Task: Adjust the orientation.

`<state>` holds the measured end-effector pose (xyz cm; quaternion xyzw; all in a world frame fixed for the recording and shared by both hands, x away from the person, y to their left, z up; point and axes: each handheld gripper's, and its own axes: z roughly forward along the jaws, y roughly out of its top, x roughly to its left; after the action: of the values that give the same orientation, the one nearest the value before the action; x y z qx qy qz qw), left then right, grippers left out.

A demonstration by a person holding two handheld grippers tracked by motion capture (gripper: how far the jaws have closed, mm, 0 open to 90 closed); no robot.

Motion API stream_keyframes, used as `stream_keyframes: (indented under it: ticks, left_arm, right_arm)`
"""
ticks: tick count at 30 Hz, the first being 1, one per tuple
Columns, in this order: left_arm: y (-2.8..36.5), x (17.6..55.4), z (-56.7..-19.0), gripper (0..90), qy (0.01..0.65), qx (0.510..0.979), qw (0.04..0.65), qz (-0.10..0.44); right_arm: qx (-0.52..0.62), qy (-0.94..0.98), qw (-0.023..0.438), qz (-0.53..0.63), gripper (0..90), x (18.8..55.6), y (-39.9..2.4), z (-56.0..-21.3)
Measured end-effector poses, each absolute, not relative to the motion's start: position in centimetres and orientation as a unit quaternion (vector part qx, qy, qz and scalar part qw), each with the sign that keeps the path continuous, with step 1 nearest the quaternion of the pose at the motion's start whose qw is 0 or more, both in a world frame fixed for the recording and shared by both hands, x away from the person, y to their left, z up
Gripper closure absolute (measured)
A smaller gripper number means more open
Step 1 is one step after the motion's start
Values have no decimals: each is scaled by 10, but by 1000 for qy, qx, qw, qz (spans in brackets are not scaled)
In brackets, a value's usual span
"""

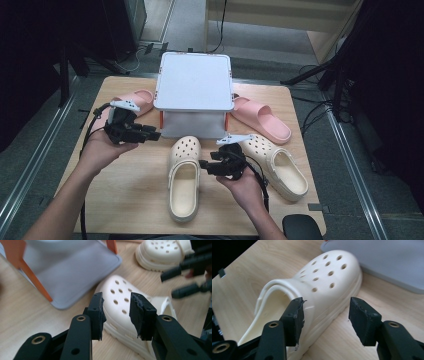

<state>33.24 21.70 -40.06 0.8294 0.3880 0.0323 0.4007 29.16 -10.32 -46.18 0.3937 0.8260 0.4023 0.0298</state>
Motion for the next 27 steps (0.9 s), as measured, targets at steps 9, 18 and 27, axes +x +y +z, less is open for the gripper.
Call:
stream_keyframes:
  ticks: [9,18,27]
  left_arm:
    - [208,361,-372,679,379,834,398,39]
    - [206,382,-363,852,370,834,405,66]
    - [203,406,-367,867,369,838,390,94]
  right_arm:
    - [377,831,29,408,453,273,-92,-467]
    - [381,834,27,399,482,264,-87,-475]
    - [404,827,42,388,448,252,-85,-483]
